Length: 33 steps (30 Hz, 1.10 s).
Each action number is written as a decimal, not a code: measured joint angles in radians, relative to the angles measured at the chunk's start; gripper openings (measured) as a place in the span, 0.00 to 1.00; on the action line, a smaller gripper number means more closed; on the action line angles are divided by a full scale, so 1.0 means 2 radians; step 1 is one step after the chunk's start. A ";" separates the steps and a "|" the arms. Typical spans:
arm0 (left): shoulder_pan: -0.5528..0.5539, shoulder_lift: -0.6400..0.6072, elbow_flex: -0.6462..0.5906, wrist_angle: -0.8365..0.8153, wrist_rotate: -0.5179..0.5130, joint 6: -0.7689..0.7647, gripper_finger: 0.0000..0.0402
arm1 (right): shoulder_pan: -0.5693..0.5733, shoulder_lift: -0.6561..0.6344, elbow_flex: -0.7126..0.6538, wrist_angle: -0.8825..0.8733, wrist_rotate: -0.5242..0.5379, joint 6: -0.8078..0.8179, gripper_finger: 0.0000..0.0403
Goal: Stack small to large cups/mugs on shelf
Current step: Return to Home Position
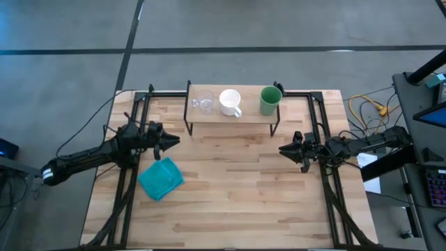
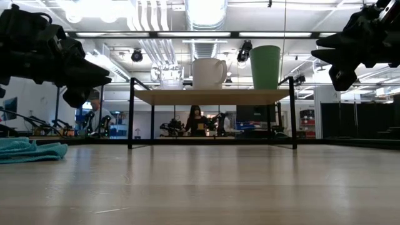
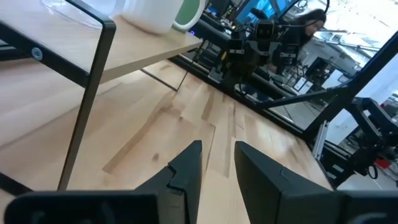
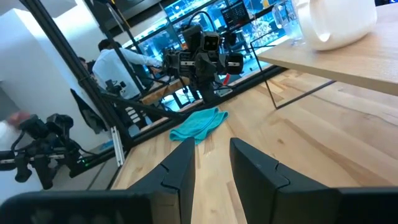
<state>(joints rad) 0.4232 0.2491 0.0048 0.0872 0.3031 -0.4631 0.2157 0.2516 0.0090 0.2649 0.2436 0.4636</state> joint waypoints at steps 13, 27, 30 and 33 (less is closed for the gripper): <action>0.000 -0.013 0.000 0.004 -0.001 0.000 0.20 | 0.000 0.000 0.000 0.000 0.000 -0.002 0.24; 0.000 -0.074 0.000 0.005 -0.003 0.000 0.20 | 0.000 0.000 0.000 0.000 0.000 -0.001 0.24; 0.000 -0.073 0.000 0.005 -0.003 0.000 0.20 | 0.000 0.000 0.000 0.000 0.000 -0.001 0.24; 0.000 -0.069 0.000 0.005 -0.003 0.000 0.20 | 0.000 0.000 0.000 0.000 0.000 -0.001 0.24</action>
<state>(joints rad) 0.4225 0.1108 0.0044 0.0965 0.2977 -0.4641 0.2160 0.2516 0.0095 0.2652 0.2436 0.4606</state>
